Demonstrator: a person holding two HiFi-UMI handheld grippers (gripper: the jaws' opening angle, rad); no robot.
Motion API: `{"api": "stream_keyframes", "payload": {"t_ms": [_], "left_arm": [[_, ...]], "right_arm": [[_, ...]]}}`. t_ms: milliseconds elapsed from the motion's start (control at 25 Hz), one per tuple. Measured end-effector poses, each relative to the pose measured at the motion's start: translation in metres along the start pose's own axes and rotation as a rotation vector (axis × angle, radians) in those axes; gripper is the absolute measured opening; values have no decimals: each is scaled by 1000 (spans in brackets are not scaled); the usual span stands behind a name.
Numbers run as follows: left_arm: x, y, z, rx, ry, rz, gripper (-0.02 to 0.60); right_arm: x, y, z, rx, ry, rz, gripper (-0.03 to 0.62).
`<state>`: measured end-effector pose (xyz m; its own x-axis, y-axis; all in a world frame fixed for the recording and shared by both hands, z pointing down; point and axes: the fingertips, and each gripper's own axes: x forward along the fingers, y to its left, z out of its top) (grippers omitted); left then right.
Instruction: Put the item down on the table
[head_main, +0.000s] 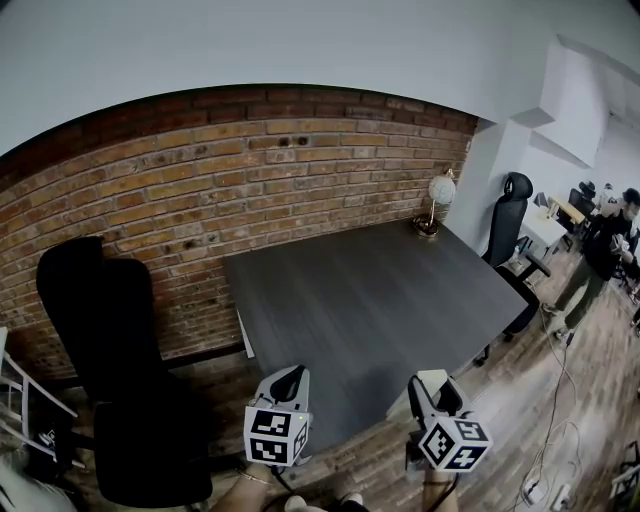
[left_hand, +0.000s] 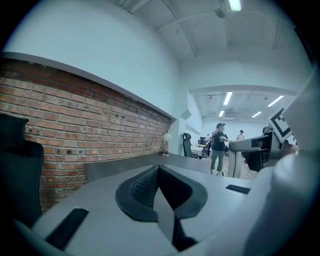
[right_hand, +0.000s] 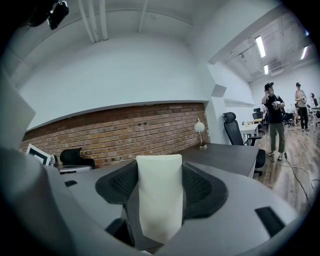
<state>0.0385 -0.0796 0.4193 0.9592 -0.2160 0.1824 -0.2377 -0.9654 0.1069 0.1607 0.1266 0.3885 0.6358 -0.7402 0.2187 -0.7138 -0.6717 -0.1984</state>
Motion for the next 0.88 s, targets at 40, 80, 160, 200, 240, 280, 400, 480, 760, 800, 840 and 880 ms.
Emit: {"api": "stream_keyframes", "payload": {"t_ms": [40, 80, 160, 200, 240, 280, 400, 480, 760, 800, 840, 880], "left_arm": [[1, 1, -1, -1, 3, 3, 15], [3, 2, -1, -3, 3, 7, 15], [8, 5, 0, -8, -1, 18, 15], [10, 7, 0, -9, -4, 25, 15], [13, 9, 1, -11, -7, 32, 15], [16, 12, 1, -14, -10, 42, 15], [25, 18, 2, -29, -14, 73, 15], [33, 18, 6, -28, -16, 86, 15], [71, 20, 22, -35, -45, 156, 15], [76, 20, 23, -35, -47, 164, 15], [82, 20, 25, -35, -47, 175, 15], [87, 21, 25, -37, -45, 187, 15]], "right_arm": [[2, -1, -1, 0, 4, -1, 293], [5, -3, -1, 0, 7, -2, 293], [12, -7, 1, -2, 8, 0, 293], [16, -8, 2, -3, 7, 3, 293], [21, -9, 3, -6, 6, 7, 293], [27, -11, 5, -11, 5, 13, 293], [46, -15, 12, -22, 5, 34, 293], [58, -19, 20, -30, 1, 51, 293], [106, -39, 41, -52, 0, 124, 293], [114, -43, 44, -52, 2, 133, 293], [121, -46, 47, -53, 3, 143, 293], [128, -48, 51, -56, 4, 154, 293]]}}
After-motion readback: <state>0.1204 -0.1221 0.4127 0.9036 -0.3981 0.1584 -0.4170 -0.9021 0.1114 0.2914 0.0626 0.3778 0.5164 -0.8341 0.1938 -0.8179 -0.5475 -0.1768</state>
